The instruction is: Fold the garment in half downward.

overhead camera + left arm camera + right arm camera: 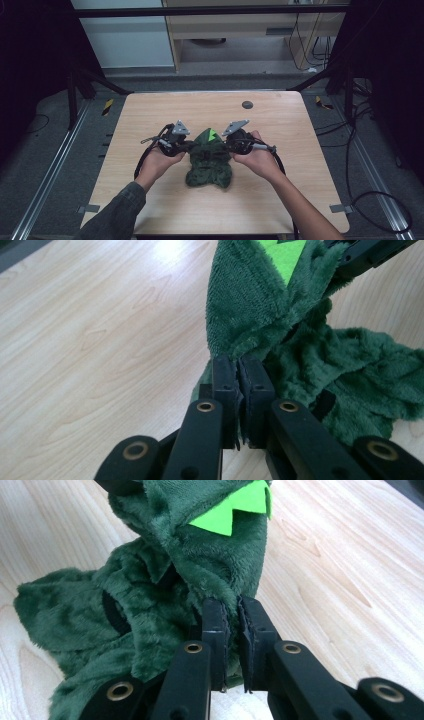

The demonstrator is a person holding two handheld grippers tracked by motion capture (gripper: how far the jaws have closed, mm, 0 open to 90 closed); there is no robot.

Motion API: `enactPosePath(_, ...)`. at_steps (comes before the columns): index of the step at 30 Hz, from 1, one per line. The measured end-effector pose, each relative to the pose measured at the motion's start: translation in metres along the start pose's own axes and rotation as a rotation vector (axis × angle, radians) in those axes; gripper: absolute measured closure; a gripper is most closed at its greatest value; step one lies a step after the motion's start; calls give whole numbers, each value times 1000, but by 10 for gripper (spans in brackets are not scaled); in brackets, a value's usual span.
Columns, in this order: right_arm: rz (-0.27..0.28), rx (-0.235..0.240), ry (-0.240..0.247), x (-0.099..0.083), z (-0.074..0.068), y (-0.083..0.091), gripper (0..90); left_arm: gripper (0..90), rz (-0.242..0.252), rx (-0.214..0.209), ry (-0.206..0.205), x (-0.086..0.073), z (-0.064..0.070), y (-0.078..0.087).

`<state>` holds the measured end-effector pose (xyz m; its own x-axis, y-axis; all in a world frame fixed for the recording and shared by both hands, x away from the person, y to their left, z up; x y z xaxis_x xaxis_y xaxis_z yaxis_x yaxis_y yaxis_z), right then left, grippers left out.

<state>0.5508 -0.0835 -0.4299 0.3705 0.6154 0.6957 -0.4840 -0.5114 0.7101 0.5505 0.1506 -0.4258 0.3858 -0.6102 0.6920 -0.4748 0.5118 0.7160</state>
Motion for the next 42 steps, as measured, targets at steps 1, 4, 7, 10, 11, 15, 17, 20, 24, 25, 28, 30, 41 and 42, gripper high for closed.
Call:
enactPosePath(1,1,1,3,-1,-1,0,827,867,-1,-2,-1,-2,0,0)
enactPosePath(4,1,5,4,-5,-5,0,826,866,0,-10,5,-6,3,-2)
enactPosePath(7,3,11,7,-9,-8,-1,826,867,2,-15,7,-9,5,-3)
enactPosePath(10,1,13,5,-12,-10,0,824,866,2,-18,7,-13,9,-4)
enactPosePath(11,2,16,3,-13,-12,0,824,867,2,-19,5,-15,10,-5)
enactPosePath(15,2,22,5,-18,-15,-1,824,868,5,-19,2,-18,14,-6)
enactPosePath(17,0,26,3,-19,-17,-1,824,868,6,-22,0,-20,15,-5)
enactPosePath(20,4,29,4,-22,-19,-1,823,868,9,-27,2,-24,18,-6)
enactPosePath(24,7,31,7,-25,-23,-1,822,868,11,-34,8,-29,20,-5)
enactPosePath(25,9,33,7,-25,-25,0,823,868,14,-35,12,-30,20,-5)
enactPosePath(28,11,36,12,-26,-27,2,823,869,21,-37,11,-30,22,-3)
enactPosePath(30,16,37,15,-25,-28,3,824,869,24,-31,6,-29,22,-1)
enactPosePath(41,37,35,22,-26,-34,12,819,868,46,-32,-15,-34,34,6)
enactPosePath(42,39,39,25,-27,-36,13,816,868,47,-32,-16,-34,35,6)
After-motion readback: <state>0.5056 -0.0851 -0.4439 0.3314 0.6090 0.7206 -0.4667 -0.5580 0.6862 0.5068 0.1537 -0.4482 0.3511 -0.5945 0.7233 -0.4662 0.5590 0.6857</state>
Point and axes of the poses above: each handheld gripper's, and its own axes: y roughly backward along the jaws, x roughly out of its top, z roughly to its right, the point moved 1 cm from there along -y, roughly forward along the jaws, and after that the axes turned 1 degree about -y, right-handed, at the moved point
